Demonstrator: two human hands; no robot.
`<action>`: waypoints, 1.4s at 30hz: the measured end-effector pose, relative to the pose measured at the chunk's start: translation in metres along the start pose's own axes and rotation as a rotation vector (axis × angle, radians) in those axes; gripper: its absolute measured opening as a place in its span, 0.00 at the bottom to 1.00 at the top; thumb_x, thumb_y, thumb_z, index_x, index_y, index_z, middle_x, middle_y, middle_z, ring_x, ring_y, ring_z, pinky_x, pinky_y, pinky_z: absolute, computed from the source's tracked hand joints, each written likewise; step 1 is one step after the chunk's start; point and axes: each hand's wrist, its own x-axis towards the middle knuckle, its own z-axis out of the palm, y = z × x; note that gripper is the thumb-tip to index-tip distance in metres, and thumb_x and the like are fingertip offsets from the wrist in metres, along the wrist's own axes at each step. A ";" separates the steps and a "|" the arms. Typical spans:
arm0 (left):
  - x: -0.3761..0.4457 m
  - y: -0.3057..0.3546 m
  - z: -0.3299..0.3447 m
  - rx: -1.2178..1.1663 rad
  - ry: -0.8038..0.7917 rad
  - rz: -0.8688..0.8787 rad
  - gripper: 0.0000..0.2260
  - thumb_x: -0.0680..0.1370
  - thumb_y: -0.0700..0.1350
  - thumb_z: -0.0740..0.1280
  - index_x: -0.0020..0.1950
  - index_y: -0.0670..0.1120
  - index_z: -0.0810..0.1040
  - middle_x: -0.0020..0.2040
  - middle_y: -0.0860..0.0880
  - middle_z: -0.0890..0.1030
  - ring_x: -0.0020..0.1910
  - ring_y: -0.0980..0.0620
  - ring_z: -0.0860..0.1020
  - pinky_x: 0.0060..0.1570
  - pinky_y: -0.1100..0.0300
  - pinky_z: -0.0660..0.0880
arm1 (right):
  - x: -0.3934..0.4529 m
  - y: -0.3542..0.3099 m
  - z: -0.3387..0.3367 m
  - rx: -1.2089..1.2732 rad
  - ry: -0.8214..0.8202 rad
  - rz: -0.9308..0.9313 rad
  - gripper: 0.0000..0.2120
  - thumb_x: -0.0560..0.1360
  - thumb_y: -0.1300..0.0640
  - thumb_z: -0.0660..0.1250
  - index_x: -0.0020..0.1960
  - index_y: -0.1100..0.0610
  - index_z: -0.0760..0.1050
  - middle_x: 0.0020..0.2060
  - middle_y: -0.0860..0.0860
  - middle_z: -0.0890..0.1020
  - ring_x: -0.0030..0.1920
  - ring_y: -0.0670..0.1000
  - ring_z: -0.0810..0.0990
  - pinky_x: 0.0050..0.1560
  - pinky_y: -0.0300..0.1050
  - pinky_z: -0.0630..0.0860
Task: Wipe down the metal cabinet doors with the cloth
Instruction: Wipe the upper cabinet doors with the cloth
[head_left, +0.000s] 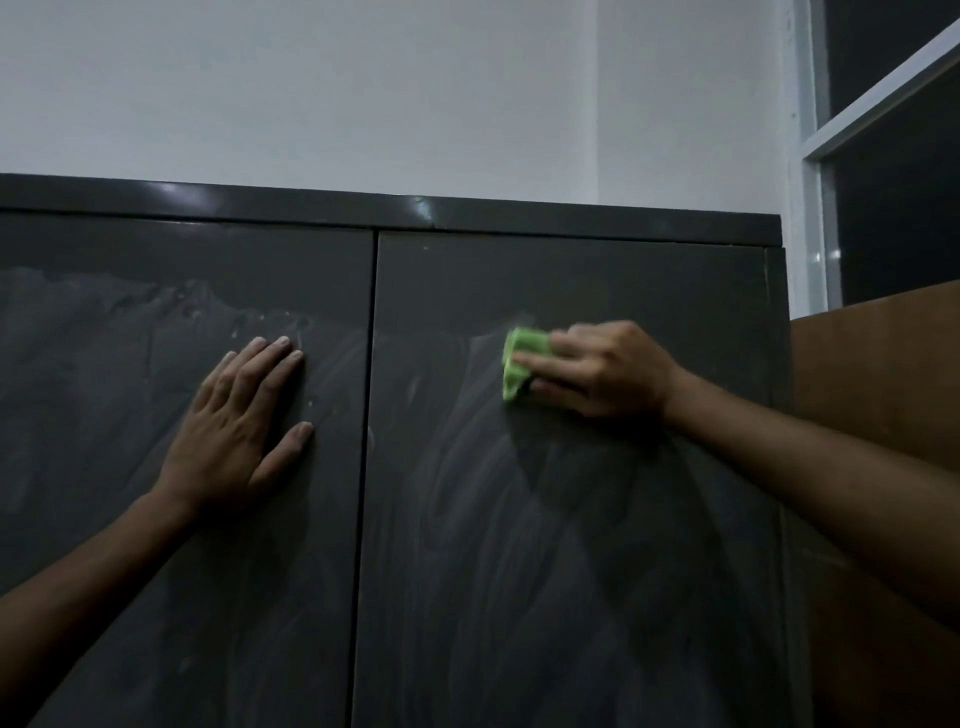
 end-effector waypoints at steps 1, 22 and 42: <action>0.000 0.000 0.000 0.004 -0.002 0.000 0.36 0.81 0.62 0.57 0.83 0.42 0.61 0.83 0.41 0.60 0.84 0.43 0.54 0.83 0.51 0.45 | 0.007 0.007 -0.001 -0.005 0.066 0.188 0.15 0.81 0.45 0.67 0.64 0.50 0.82 0.45 0.52 0.83 0.37 0.56 0.82 0.31 0.48 0.76; -0.004 -0.005 0.005 -0.006 0.003 0.001 0.36 0.81 0.63 0.56 0.84 0.44 0.60 0.84 0.43 0.59 0.84 0.45 0.53 0.83 0.44 0.50 | 0.011 -0.004 0.018 0.087 -0.052 -0.045 0.18 0.81 0.64 0.65 0.71 0.63 0.76 0.75 0.65 0.69 0.77 0.67 0.65 0.73 0.64 0.68; -0.004 -0.004 0.005 0.022 0.014 0.003 0.36 0.81 0.63 0.56 0.84 0.44 0.59 0.84 0.43 0.59 0.85 0.46 0.52 0.83 0.47 0.49 | 0.039 -0.045 0.033 0.020 -0.048 -0.173 0.15 0.81 0.52 0.68 0.67 0.48 0.80 0.68 0.55 0.78 0.56 0.62 0.77 0.52 0.57 0.75</action>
